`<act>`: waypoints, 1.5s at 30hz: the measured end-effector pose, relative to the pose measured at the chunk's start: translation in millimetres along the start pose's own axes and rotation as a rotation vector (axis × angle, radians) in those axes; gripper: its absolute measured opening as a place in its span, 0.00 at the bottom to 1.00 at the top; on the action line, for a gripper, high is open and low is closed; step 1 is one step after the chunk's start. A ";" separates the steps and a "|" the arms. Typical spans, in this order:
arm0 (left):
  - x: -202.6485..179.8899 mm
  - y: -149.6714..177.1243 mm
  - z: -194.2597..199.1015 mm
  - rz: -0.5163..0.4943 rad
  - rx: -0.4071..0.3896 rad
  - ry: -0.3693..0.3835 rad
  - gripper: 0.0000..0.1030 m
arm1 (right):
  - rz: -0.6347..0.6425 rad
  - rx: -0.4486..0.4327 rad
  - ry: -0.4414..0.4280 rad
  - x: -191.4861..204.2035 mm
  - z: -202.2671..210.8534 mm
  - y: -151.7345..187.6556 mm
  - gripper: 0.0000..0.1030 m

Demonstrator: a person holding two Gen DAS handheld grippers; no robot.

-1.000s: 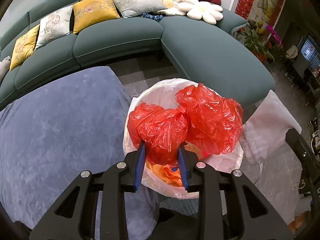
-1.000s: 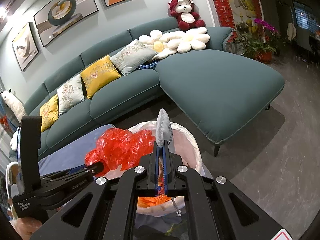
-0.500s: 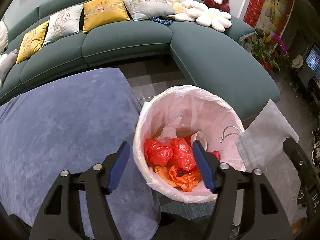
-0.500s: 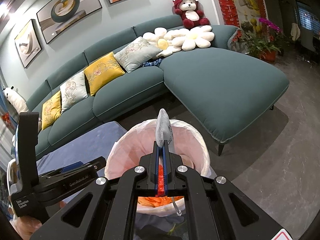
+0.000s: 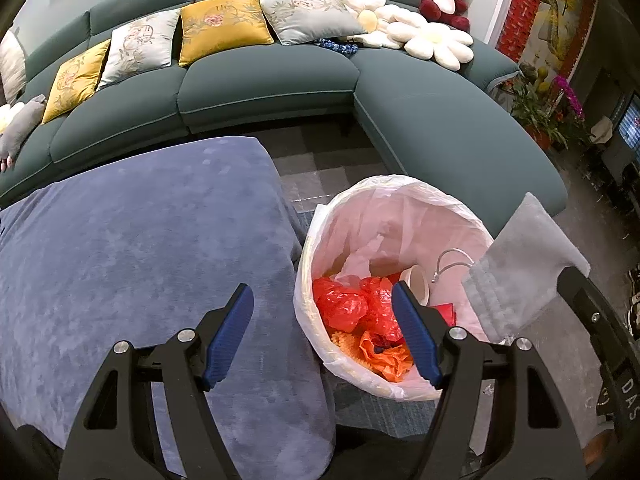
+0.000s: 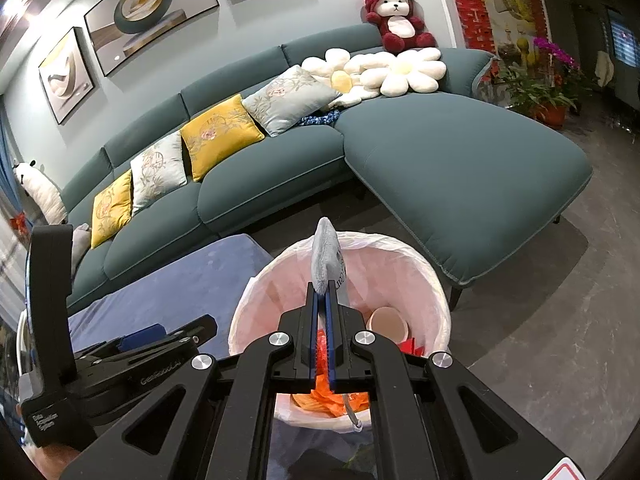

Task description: Collect trash

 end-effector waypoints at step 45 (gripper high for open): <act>29.5 62.4 94.9 0.007 -0.054 -0.112 0.88 | 0.210 -0.045 0.097 21.4 92.4 39.0 0.81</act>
Point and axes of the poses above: each gripper's, at about its wrist camera, not at the fingertips, and z roughly against the way its jaws point, x to its left, y to its underside, the point moved 8 cm from there along -z, roughly the way its jaws point, and after that the axes turned 13 degrees about y, right-handed, at the moved point
